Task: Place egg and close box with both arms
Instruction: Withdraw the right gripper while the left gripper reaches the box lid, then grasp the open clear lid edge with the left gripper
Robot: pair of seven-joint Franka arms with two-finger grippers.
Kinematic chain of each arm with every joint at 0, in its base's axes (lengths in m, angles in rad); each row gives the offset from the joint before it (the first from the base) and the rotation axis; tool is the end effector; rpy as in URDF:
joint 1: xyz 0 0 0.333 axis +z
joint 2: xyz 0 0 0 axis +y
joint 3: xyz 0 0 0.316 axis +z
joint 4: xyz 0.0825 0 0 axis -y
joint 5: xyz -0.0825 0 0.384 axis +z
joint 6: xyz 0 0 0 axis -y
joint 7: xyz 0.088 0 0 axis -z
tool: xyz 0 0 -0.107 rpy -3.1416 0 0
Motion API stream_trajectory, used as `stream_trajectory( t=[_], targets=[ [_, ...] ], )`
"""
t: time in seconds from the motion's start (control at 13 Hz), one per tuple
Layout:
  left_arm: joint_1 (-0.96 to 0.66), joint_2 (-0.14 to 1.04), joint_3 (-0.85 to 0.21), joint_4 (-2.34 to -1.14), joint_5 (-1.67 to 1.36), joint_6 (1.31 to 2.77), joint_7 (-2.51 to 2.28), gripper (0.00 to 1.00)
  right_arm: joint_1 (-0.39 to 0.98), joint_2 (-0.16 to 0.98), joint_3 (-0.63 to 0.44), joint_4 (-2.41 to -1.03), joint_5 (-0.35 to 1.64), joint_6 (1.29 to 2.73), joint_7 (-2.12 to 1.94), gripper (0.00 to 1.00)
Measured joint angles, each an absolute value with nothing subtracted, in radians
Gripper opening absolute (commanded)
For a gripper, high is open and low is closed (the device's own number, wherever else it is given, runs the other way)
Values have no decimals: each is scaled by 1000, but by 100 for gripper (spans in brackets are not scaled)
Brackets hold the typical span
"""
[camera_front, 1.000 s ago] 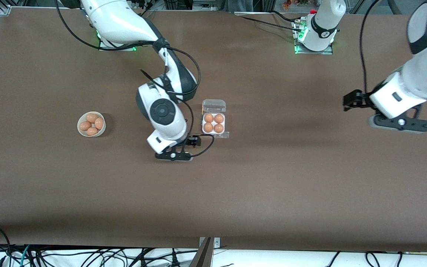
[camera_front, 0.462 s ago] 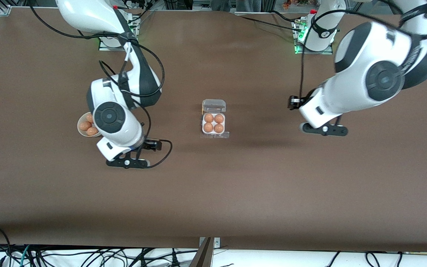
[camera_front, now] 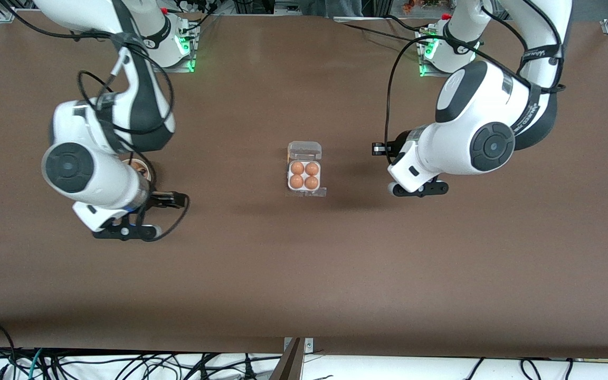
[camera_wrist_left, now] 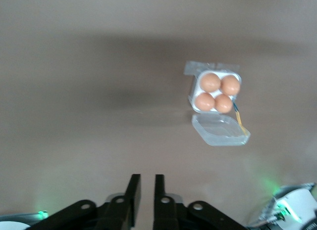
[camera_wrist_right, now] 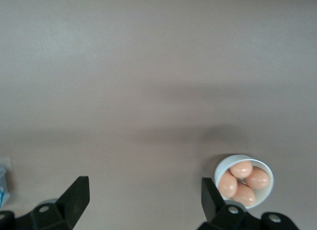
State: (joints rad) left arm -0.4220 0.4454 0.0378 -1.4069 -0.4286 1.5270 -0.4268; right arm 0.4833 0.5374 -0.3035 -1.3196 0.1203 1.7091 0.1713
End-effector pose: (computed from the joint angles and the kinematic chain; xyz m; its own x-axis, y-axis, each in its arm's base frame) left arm 0.5877 -0.2916 0.4347 0.8942 0.0314 -0.4466 0.1434 -0.9651 0.2192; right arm 0.6715 0.1770 0.4261 0.9932 0.0118 -0.1159 0.0187 -0.9981 0.0581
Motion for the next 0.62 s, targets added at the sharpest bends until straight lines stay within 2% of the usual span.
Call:
stream_trajectory(
  t=[0.23, 0.62],
  targets=[
    [-474, 503, 37, -1407, -480, 1530, -458, 4, 434, 489, -306, -1320, 123, 1640, 99, 100],
    [-564, 556, 35, -1406, -503, 1531, -476, 4, 401, 395, -376, -1321, 125, 1544, 4, 100]
  ],
)
